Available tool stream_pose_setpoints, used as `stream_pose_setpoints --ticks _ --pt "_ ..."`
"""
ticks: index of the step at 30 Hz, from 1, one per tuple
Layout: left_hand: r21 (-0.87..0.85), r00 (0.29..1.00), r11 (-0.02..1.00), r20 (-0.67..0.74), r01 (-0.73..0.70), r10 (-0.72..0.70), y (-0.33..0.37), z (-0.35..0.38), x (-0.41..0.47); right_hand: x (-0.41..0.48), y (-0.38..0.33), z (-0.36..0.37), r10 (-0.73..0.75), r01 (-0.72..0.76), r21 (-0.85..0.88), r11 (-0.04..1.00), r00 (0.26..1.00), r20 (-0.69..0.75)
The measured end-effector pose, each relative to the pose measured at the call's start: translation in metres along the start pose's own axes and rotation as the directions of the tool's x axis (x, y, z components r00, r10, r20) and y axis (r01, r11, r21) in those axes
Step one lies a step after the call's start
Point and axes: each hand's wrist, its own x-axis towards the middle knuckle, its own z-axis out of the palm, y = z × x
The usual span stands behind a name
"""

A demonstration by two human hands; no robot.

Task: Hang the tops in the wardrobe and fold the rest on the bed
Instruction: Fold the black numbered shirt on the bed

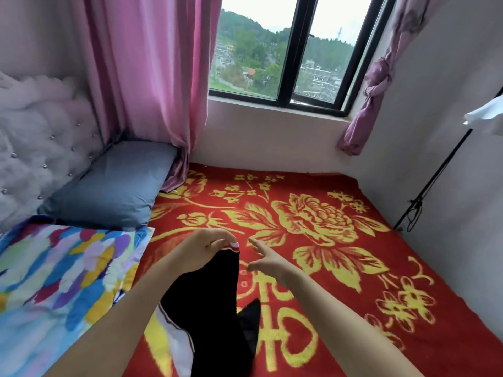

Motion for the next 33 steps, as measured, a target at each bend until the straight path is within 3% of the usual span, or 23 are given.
stream_pose_setpoints --ticks 5,13,16,20,22,29,31,33 --pt "-0.112 0.998 0.993 0.043 -0.045 0.05 0.015 -0.028 -0.017 0.009 0.0 0.022 -0.073 0.105 -0.155 0.982 0.978 0.197" --pt "-0.192 0.997 0.979 0.017 -0.073 0.078 0.014 -0.047 -0.024 0.021 -0.003 0.04 -0.1 0.205 -0.303 0.931 0.939 0.328" --pt "-0.175 0.999 0.984 -0.012 -0.039 0.037 0.01 -0.054 -0.025 0.017 0.001 0.028 -0.135 0.185 -0.157 0.97 0.95 0.282" --pt "-0.157 0.999 0.987 -0.036 0.011 -0.017 0.009 -0.058 -0.021 0.008 0.006 0.014 -0.138 0.102 0.215 0.971 0.977 0.16" --pt "-0.15 1.0 0.989 0.007 0.009 -0.008 0.014 -0.053 -0.018 0.004 0.002 0.017 -0.144 0.105 0.254 0.962 0.98 0.14" --pt "-0.11 0.995 0.994 0.094 -0.018 0.029 0.023 -0.036 0.002 -0.013 0.002 0.034 -0.142 0.159 -0.02 0.987 0.922 0.361" --pt "-0.103 0.993 0.995 0.117 -0.016 0.028 0.023 -0.036 0.004 -0.013 0.008 0.033 -0.124 0.162 -0.087 0.983 0.935 0.333" --pt "-0.122 0.994 0.992 0.101 -0.024 0.037 0.02 -0.039 0.005 -0.014 0.011 0.029 -0.096 0.128 -0.146 0.981 0.974 0.207"
